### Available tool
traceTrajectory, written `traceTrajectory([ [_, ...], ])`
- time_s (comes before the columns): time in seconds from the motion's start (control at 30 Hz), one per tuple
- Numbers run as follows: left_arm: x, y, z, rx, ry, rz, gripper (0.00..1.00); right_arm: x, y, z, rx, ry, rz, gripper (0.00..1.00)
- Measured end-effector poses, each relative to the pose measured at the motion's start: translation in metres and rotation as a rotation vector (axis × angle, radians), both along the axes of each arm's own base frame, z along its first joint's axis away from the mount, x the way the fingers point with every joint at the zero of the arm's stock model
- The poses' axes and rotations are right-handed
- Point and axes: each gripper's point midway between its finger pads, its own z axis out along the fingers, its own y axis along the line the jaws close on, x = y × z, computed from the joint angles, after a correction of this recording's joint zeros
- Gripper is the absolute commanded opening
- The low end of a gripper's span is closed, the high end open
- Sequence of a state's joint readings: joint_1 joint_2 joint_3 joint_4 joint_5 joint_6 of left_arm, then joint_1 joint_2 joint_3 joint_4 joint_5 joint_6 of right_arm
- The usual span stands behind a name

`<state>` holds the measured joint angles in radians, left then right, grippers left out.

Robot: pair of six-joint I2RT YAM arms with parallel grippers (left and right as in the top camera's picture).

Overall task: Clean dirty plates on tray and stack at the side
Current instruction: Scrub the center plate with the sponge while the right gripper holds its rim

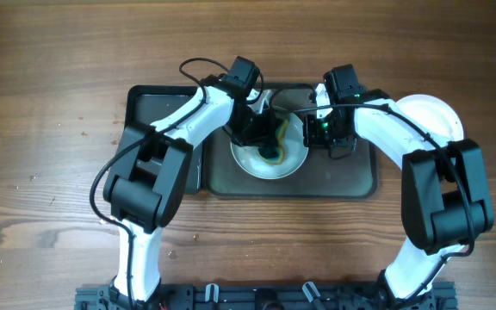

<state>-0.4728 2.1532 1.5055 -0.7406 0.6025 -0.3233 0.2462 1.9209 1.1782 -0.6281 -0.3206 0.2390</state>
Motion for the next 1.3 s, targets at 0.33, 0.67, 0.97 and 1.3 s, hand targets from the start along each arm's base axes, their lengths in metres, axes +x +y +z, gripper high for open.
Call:
traceTrajectory([
  [0.33,0.027,0.037,0.059,0.198,-0.273,0.065,0.04,0.000,0.000,0.000,0.001,-0.001,0.000,0.04],
  [0.67,0.038,0.047,-0.010,0.324,-0.236,0.065,0.04,0.000,0.000,0.000,0.001,-0.001,0.000,0.04],
  [0.97,0.034,0.023,-0.011,0.168,-0.175,0.046,0.04,0.000,-0.002,0.000,-0.008,-0.002,-0.002,0.04],
  [1.3,0.036,0.008,0.033,0.055,-0.220,0.037,0.04,0.000,-0.001,0.000,-0.006,-0.003,0.000,0.05],
])
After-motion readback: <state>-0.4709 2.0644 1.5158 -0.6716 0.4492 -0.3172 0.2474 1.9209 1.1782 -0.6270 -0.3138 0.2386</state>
